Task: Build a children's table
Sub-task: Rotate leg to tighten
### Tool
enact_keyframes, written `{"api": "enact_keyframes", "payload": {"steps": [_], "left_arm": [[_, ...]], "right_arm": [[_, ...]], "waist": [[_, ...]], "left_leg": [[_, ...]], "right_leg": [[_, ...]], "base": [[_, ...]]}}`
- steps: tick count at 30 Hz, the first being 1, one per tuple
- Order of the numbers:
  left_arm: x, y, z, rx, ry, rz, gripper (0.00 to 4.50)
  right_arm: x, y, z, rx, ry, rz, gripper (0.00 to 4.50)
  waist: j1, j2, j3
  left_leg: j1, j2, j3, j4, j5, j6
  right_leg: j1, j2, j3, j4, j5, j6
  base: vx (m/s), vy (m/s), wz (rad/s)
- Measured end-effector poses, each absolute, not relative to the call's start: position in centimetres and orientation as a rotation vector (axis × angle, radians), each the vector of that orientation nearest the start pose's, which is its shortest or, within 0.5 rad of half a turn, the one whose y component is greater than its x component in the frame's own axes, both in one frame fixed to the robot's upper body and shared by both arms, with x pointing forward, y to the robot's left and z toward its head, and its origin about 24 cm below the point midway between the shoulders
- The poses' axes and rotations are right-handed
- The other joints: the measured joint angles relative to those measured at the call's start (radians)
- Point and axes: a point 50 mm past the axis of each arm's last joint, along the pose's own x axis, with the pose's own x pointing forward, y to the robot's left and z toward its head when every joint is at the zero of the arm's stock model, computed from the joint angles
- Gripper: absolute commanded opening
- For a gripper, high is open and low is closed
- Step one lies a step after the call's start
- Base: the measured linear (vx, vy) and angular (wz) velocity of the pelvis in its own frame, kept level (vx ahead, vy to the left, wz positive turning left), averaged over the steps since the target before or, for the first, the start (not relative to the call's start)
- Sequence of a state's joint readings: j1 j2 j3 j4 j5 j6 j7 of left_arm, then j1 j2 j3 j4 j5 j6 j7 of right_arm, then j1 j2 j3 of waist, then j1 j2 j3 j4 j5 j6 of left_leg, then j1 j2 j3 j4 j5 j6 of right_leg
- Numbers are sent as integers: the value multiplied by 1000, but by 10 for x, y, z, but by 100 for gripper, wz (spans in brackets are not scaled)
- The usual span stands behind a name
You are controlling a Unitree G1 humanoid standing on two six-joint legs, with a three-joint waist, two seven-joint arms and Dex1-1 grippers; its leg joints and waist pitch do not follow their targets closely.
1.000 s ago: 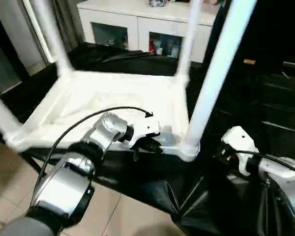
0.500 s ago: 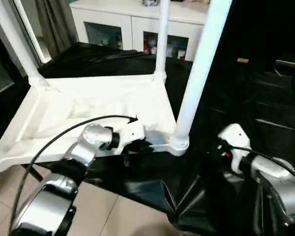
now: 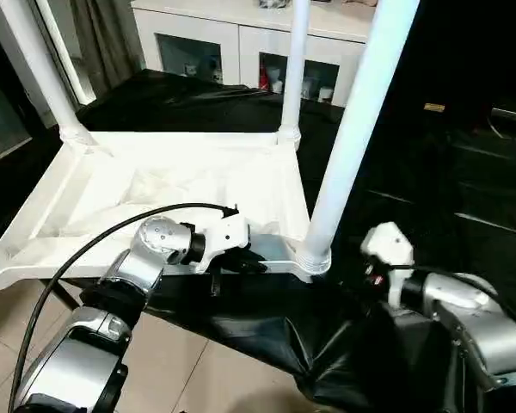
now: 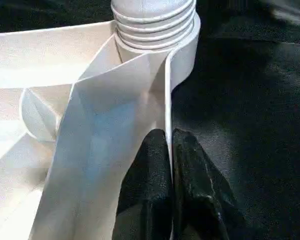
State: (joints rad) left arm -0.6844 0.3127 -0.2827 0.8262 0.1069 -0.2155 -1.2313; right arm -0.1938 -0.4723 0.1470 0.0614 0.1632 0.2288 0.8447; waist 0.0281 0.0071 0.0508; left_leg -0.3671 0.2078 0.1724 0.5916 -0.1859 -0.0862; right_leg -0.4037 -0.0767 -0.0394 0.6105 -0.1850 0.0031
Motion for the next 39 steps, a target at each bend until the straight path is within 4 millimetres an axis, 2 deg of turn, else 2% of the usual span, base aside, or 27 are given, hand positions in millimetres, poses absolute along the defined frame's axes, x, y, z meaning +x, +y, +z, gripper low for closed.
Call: {"api": "enact_keyframes", "payload": {"steps": [5,9,10,14,15,19,21,25,27,29,32,38,39], "left_arm": [[324,120,50,539,333,-1444,0],[324,120,51,538,334,-1449,0],[324,120,51,538,334,-1448,0],[325,120,51,539,335,-1446,0],[325,121,51,539,335,-1445,0],[325,121,51,538,337,-1445,0],[325,121,51,537,337,-1444,0],[325,121,51,538,338,-1443,0],[325,121,51,537,340,-1442,0],[325,121,51,536,342,-1439,0],[331,119,50,540,346,-1365,0],[341,95,46,516,350,-1242,0],[343,86,45,502,353,-1221,0]], "right_arm": [[278,-163,57,-265,248,913,448],[280,-159,52,-244,251,914,448],[281,-159,52,-240,253,913,421],[282,-157,52,-242,252,925,408],[282,-157,51,-240,252,926,379],[282,-155,49,-230,248,932,365],[282,-155,49,-228,248,933,332],[282,-154,48,-229,244,951,312],[282,-154,48,-228,244,951,285],[283,-153,47,-225,244,951,283],[288,-148,41,-159,228,830,269],[299,-139,29,-52,204,496,268],[301,-133,27,-54,204,429,268]], "waist": [[5,0,0],[7,0,0],[7,0,0],[7,-1,0],[6,-1,0],[6,-1,0],[6,-1,0],[6,-2,1],[6,-2,1],[5,-3,1],[2,-7,-1],[4,-11,-5],[4,-9,-7]], "left_leg": [[0,0,0,0,0,0],[0,0,1,0,0,0],[0,0,1,0,0,0],[0,0,1,0,0,0],[0,0,1,0,0,0],[0,0,1,0,0,0],[0,0,1,0,0,0],[0,0,1,0,0,0],[0,0,1,0,0,0],[0,0,1,0,0,0],[1,0,1,0,0,0],[3,-1,1,1,0,0],[4,-1,1,1,0,0]], "right_leg": [[0,0,0,0,0,0],[0,0,0,0,0,0],[0,0,0,0,0,0],[0,0,0,0,0,0],[0,0,0,0,0,0],[0,0,0,0,0,0],[0,0,0,0,0,0],[0,0,0,0,0,0],[0,0,0,1,0,0],[0,0,0,1,0,-1],[0,0,0,2,1,-1],[2,-1,1,0,1,-2],[4,-1,2,0,1,-2]], "base": [[0,0,0],[0,0,0],[0,0,0],[0,0,0],[0,0,0],[0,0,0],[0,0,0],[0,0,0],[0,0,0],[0,0,0],[0,0,0],[0,0,0],[0,0,0]]}}
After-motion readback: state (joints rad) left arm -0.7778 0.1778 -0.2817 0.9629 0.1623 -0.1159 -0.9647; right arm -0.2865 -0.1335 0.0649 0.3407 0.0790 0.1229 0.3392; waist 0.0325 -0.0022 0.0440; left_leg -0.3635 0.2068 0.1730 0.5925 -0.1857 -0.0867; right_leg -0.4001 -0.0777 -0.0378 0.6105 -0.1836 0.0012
